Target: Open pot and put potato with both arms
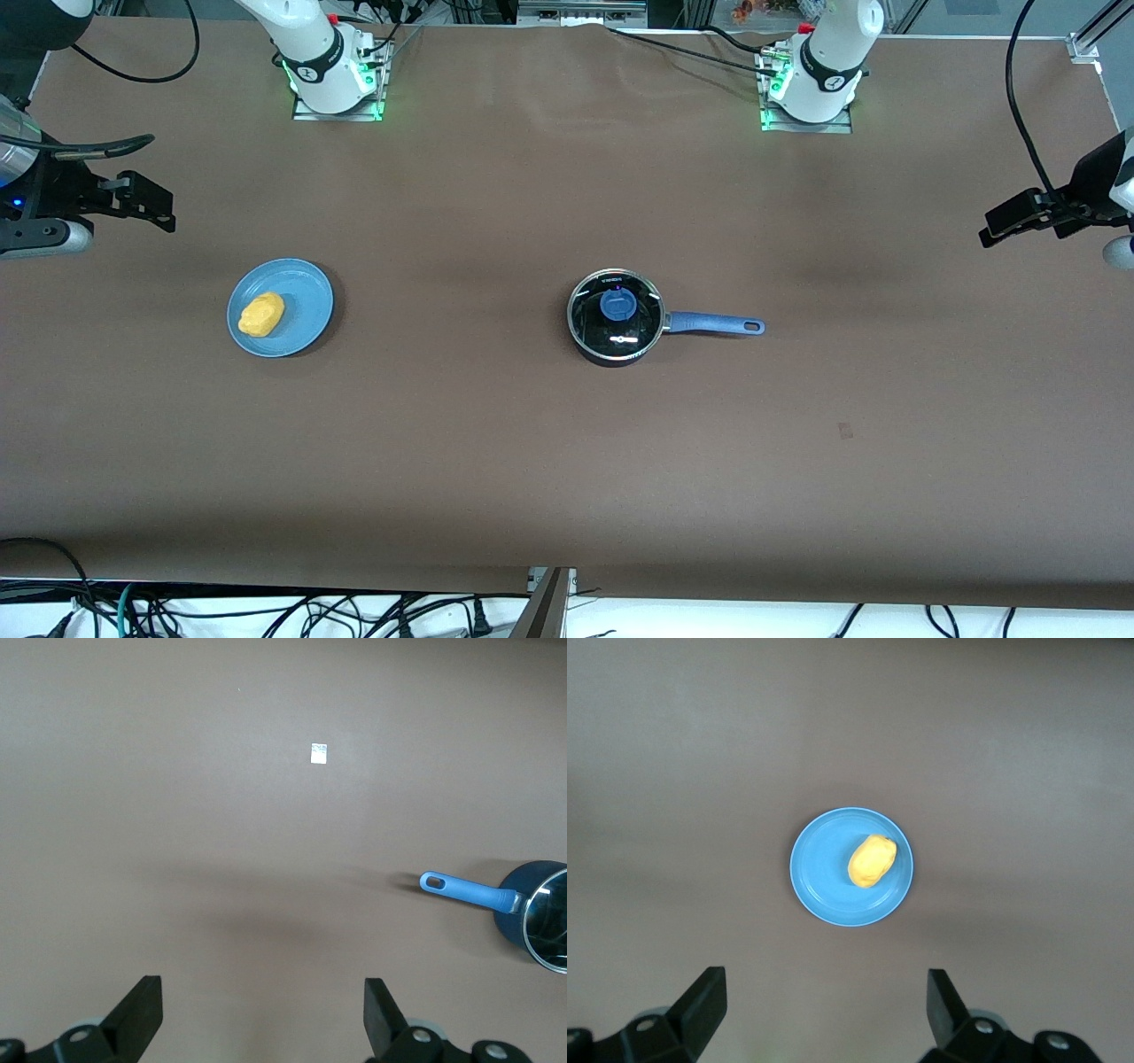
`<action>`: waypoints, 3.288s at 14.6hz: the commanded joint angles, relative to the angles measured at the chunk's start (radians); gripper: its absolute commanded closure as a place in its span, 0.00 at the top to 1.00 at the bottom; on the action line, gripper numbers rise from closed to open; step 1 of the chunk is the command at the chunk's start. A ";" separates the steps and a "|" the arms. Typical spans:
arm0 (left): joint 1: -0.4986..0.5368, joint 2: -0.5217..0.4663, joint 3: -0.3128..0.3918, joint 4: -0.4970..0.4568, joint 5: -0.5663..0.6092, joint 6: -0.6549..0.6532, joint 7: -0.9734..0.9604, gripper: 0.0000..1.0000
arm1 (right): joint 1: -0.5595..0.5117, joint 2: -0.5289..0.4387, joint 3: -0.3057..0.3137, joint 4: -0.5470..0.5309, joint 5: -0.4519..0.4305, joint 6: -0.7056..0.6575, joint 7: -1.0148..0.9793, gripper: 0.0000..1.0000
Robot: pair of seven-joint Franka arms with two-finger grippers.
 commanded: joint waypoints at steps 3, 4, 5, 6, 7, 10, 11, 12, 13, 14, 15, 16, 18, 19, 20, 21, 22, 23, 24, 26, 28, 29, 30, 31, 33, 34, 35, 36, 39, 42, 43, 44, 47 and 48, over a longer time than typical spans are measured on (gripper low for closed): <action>-0.016 0.025 -0.031 0.013 -0.026 -0.014 -0.052 1.00 | -0.006 0.017 0.002 0.020 0.002 -0.005 0.006 1.00; -0.016 0.043 -0.059 0.019 -0.026 -0.010 -0.087 1.00 | -0.004 0.017 0.002 0.020 0.002 -0.003 0.006 1.00; -0.018 0.060 -0.090 0.019 -0.026 0.010 -0.133 1.00 | -0.006 0.018 0.002 0.020 0.002 -0.005 0.006 1.00; -0.018 0.077 -0.123 0.018 -0.026 0.036 -0.193 1.00 | -0.007 0.018 0.001 0.020 0.003 -0.003 0.005 1.00; -0.018 0.100 -0.160 0.018 -0.026 0.058 -0.260 1.00 | -0.007 0.018 0.001 0.020 0.003 -0.005 0.005 1.00; -0.024 0.166 -0.245 0.027 -0.026 0.116 -0.366 1.00 | -0.007 0.018 0.001 0.020 0.003 -0.003 0.006 1.00; -0.048 0.191 -0.266 0.027 -0.023 0.133 -0.389 1.00 | -0.007 0.020 0.001 0.018 0.005 -0.003 0.006 1.00; -0.088 0.229 -0.271 0.028 -0.012 0.147 -0.435 1.00 | -0.006 0.021 0.001 0.018 0.012 -0.003 0.006 1.00; -0.135 0.269 -0.271 0.028 -0.011 0.168 -0.478 1.00 | -0.007 0.021 0.001 0.018 0.017 -0.003 0.006 1.00; -0.172 0.310 -0.269 0.033 -0.014 0.191 -0.509 1.00 | -0.009 0.023 0.001 0.015 0.020 -0.003 0.006 1.00; -0.201 0.356 -0.269 0.066 -0.012 0.214 -0.529 1.00 | -0.010 0.032 -0.001 0.015 0.020 -0.003 0.005 1.00; -0.232 0.408 -0.269 0.117 -0.012 0.217 -0.554 1.00 | -0.013 0.044 -0.001 0.018 0.020 0.001 0.005 1.00; -0.287 0.482 -0.265 0.171 0.006 0.223 -0.644 1.00 | -0.017 0.046 -0.004 0.015 0.019 0.009 0.006 1.00; -0.312 0.500 -0.265 0.180 0.046 0.246 -0.669 1.00 | -0.015 0.047 -0.005 0.015 0.014 0.005 0.011 1.00; -0.338 0.514 -0.266 0.180 0.078 0.274 -0.699 1.00 | -0.017 0.050 -0.005 0.014 0.011 0.009 0.013 1.00; -0.358 0.530 -0.265 0.180 0.095 0.295 -0.733 1.00 | -0.020 0.067 -0.007 0.015 0.008 0.009 0.009 1.00; -0.370 0.548 -0.265 0.180 0.107 0.314 -0.756 1.00 | -0.033 0.076 -0.007 0.015 0.006 0.011 0.008 1.00; -0.381 0.562 -0.265 0.180 0.114 0.346 -0.784 1.00 | -0.043 0.105 -0.007 0.015 0.005 0.009 0.006 1.00; -0.392 0.574 -0.265 0.179 0.115 0.401 -0.823 1.00 | -0.053 0.130 -0.008 0.015 0.005 0.006 0.003 1.00; -0.424 0.590 -0.263 0.170 0.118 0.466 -0.873 1.00 | -0.064 0.144 -0.008 0.012 0.005 0.003 0.005 1.00; -0.461 0.613 -0.260 0.166 0.150 0.466 -0.893 1.00 | -0.064 0.158 -0.008 0.010 0.006 0.008 0.005 1.00; -0.475 0.629 -0.260 0.168 0.193 0.466 -0.938 1.00 | -0.064 0.165 -0.008 0.009 0.006 0.009 0.005 1.00; -0.496 0.645 -0.262 0.166 0.241 0.466 -0.989 1.00 | -0.064 0.170 -0.008 0.009 0.006 0.009 0.005 1.00; -0.510 0.657 -0.262 0.163 0.270 0.466 -1.021 1.00 | -0.064 0.178 -0.008 0.009 0.006 0.011 0.005 1.00; -0.518 0.660 -0.262 0.151 0.278 0.466 -1.028 1.00 | -0.064 0.199 -0.010 0.007 0.006 0.023 0.022 1.00; -0.518 0.660 -0.262 0.151 0.278 0.466 -1.028 1.00 | -0.067 0.217 -0.010 0.003 0.008 0.035 0.022 1.00; -0.518 0.666 -0.262 0.151 0.278 0.466 -1.022 1.00 | -0.081 0.227 -0.011 -0.003 0.014 0.049 0.022 1.00; -0.516 0.668 -0.262 0.151 0.278 0.466 -1.017 1.00 | -0.084 0.236 -0.015 -0.008 0.014 0.055 0.023 1.00; -0.519 0.679 -0.262 0.151 0.279 0.464 -1.019 1.00 | -0.104 0.254 -0.015 -0.122 0.011 0.193 0.042 1.00; -0.519 0.680 -0.262 0.142 0.279 0.460 -1.019 0.95 | -0.119 0.250 -0.015 -0.238 0.009 0.340 0.057 1.00; -0.519 0.680 -0.262 0.142 0.279 0.457 -1.019 0.92 | -0.124 0.254 -0.015 -0.278 0.014 0.385 0.065 1.00; -0.519 0.680 -0.262 0.142 0.279 0.455 -1.019 0.87 | -0.125 0.257 -0.015 -0.331 0.014 0.446 0.122 1.00; -0.519 0.680 -0.262 0.142 0.279 0.452 -0.993 0.68 | -0.122 0.270 -0.011 -0.430 0.011 0.543 0.253 1.00; -0.518 0.680 -0.262 0.142 0.279 0.451 -0.993 0.66 | -0.122 0.279 -0.011 -0.436 0.009 0.548 0.255 1.00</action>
